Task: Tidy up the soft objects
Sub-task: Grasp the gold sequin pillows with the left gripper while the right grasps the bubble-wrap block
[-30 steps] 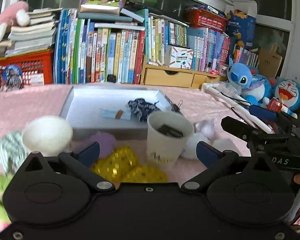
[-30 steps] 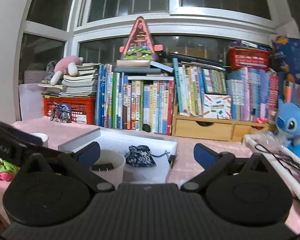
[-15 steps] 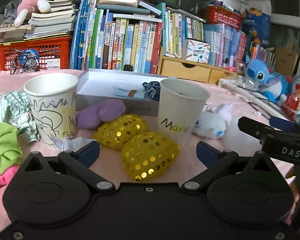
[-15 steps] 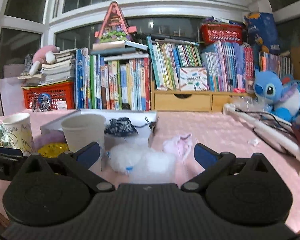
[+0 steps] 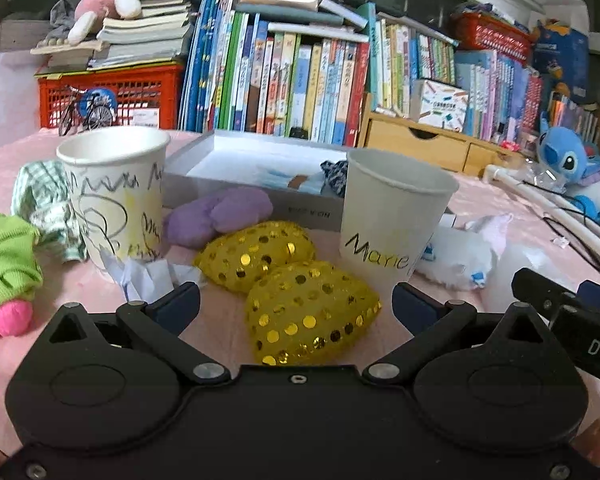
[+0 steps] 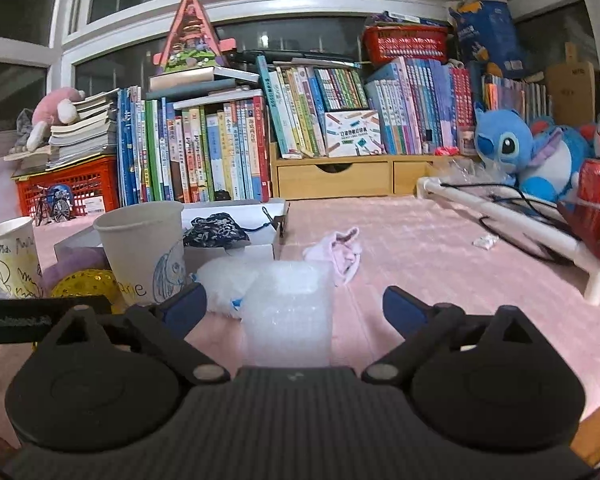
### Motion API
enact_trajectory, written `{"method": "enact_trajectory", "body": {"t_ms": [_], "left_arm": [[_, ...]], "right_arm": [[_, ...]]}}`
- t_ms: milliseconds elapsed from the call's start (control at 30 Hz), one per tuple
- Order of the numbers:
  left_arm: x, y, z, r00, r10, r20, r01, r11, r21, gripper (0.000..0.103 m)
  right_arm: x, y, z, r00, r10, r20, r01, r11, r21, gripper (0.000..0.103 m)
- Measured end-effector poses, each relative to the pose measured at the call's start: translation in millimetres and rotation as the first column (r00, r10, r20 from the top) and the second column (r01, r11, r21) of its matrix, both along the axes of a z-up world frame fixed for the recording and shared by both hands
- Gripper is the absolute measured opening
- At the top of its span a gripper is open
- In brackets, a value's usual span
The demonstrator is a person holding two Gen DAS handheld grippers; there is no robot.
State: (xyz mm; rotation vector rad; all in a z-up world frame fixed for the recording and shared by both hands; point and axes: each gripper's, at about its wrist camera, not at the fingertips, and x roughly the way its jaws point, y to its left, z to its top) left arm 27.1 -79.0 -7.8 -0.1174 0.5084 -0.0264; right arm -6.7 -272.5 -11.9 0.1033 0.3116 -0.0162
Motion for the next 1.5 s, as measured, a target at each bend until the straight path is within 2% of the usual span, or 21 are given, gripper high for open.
{"method": "enact_trajectory", "body": {"t_ms": [167,367,567,833,1167,1400,1500], "left_arm": [[1,-6,-4,1.000,0.025,0.003,-0.025,0.999,0.032,0.093],[1,-9,-4,1.000,0.014,-0.004,-0.014,0.999,0.030,0.084],[-2,-15,-4,1.000,-0.022,0.008,0.022,0.998,0.059,0.069],[-9,-16,-1,0.998,-0.058,0.012,0.057,0.994,0.090,0.051],[-34,-11,25,0.987,-0.132,0.089,0.121,0.986,0.119,0.047],[-46,2,67,0.966,-0.217,0.142,0.209,0.975,0.069,0.047],[-46,9,89,0.954,-0.240,0.180,0.229,0.970,0.079,0.047]], "right_arm": [[-1,4,-3,1.000,-0.005,0.000,0.005,1.000,0.000,0.091],[4,13,-4,1.000,0.000,-0.008,0.000,1.000,-0.025,0.088],[9,17,-4,1.000,-0.003,-0.021,0.002,0.999,-0.036,0.082],[12,18,-6,0.999,-0.018,-0.051,0.016,0.999,-0.046,0.055],[4,15,10,1.000,-0.022,0.005,0.023,0.998,-0.065,0.051],[8,5,35,0.998,-0.016,0.063,0.020,0.998,-0.057,0.051],[15,1,47,0.997,-0.001,0.082,0.006,0.999,-0.051,0.051]]}}
